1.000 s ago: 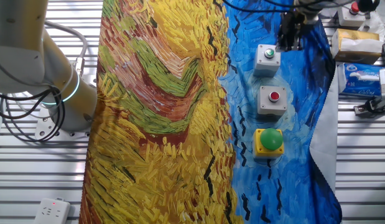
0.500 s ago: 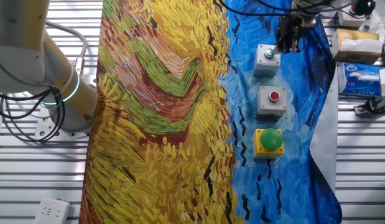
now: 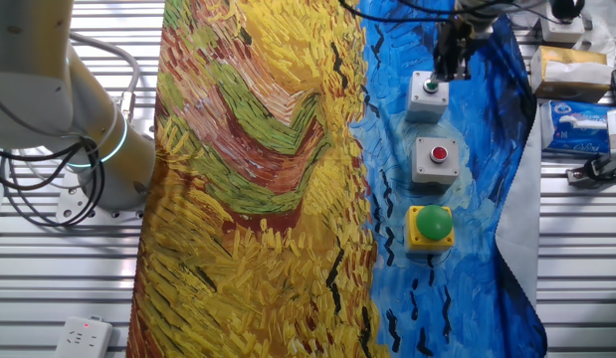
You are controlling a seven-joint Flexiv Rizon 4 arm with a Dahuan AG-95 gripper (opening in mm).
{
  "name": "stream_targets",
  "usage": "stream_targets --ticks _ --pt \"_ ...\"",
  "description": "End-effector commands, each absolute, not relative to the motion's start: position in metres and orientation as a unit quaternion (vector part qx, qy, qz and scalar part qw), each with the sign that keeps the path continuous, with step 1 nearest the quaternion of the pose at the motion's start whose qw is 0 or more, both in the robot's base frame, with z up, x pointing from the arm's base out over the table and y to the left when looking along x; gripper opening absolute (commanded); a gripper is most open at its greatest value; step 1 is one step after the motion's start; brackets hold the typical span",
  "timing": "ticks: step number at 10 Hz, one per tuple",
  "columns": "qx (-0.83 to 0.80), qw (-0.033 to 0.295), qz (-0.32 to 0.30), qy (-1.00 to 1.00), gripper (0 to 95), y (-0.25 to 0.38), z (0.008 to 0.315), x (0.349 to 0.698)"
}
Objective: Press three buttons from left to right in sequence
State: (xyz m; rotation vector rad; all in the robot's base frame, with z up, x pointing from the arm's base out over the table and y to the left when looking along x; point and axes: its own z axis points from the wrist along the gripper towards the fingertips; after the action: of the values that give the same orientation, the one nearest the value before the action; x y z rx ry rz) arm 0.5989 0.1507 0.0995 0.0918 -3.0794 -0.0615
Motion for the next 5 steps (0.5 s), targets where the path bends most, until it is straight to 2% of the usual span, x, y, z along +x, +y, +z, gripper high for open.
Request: stream_targets --ticks 1,5 --pt "0.029 0.032 -0.020 -0.999 0.0 0.1512 0.0979 0.6009" --pt "0.031 0.031 -0.020 -0.999 0.0 0.1506 0.0949 0.5987"
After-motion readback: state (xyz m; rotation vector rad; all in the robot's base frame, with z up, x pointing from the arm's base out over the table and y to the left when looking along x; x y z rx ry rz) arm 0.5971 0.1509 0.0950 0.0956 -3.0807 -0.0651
